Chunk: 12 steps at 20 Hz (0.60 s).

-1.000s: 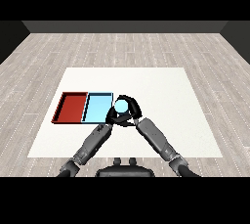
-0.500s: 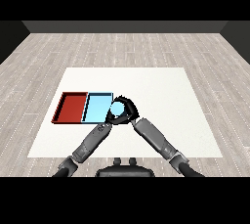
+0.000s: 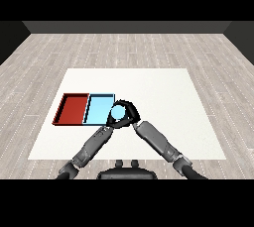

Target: Pick the blue can and put it in the blue box

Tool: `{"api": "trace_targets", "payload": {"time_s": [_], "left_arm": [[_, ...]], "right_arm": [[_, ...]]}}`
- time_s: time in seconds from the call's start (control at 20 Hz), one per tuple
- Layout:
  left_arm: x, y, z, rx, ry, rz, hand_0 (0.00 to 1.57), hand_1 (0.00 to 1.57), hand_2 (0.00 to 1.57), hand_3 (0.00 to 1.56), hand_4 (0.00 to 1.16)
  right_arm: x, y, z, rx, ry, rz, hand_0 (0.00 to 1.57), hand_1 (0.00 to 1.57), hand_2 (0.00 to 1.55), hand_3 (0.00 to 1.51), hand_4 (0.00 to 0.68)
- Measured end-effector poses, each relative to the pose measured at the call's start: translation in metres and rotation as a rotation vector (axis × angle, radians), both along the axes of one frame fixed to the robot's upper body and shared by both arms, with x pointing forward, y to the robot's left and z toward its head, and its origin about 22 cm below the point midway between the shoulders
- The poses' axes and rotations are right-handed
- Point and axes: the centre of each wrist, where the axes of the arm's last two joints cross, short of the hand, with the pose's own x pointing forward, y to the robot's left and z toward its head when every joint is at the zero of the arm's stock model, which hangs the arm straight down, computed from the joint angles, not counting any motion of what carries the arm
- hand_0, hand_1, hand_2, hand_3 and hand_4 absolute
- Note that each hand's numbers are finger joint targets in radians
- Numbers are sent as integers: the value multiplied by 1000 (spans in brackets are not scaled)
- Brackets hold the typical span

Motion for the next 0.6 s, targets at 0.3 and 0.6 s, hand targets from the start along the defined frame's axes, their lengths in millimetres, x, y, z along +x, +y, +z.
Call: {"api": "trace_targets", "payload": {"time_s": [0.3, 0.6], "left_arm": [[1, 0, -2, -26, -6, 15, 914, 914, 944, 831, 651], [1, 1, -4, -109, 54, -5, 1571, 1571, 1544, 1472, 655]], "right_arm": [[3, 2, 2, 5, 13, 10, 1438, 1438, 1454, 1393, 583], [1, 0, 4, 55, 49, 7, 1246, 1246, 1296, 1219, 275]]}}
